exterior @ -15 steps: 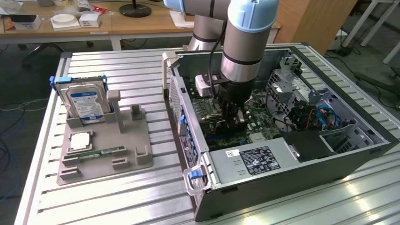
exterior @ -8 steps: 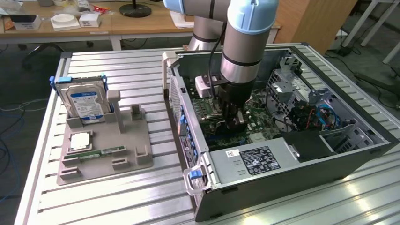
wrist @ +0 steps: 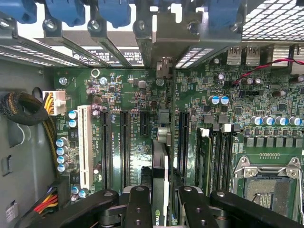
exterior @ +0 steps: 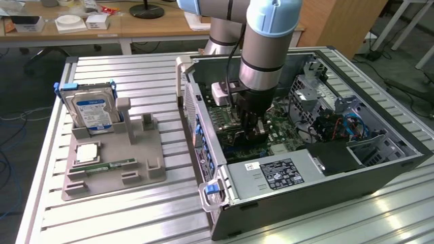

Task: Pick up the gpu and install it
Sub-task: 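Insert the gpu into the slot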

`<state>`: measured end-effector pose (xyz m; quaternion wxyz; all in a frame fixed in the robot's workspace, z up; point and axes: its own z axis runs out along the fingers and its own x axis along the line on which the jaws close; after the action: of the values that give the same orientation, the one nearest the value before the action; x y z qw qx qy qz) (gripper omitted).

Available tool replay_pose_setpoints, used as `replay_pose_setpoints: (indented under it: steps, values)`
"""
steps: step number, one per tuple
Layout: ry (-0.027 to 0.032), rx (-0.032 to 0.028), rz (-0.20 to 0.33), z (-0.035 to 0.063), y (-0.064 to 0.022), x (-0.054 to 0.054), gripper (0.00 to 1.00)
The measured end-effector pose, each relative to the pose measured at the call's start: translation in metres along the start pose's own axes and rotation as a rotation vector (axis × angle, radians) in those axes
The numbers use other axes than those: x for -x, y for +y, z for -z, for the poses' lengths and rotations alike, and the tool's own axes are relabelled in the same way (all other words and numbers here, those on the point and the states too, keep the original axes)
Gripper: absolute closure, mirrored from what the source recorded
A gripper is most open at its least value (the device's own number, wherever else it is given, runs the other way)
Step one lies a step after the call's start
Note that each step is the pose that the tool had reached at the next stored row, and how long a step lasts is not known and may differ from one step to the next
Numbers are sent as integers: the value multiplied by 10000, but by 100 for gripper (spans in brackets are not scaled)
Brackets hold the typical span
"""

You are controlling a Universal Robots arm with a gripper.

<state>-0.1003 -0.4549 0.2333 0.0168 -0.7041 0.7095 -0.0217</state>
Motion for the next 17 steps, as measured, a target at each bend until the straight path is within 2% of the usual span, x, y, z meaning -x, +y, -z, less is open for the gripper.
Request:
replay_pose_setpoints:
  steps: [10,11,13,14,17]
  values:
    - [2,-4,0,0,0,0,74]
    - [-14,14,-3,-2,3,2,74]
    - [-14,-9,-9,-6,3,2,73]
    - [0,0,-2,1,1,1,66]
    - [1,0,0,17,-1,0,66]
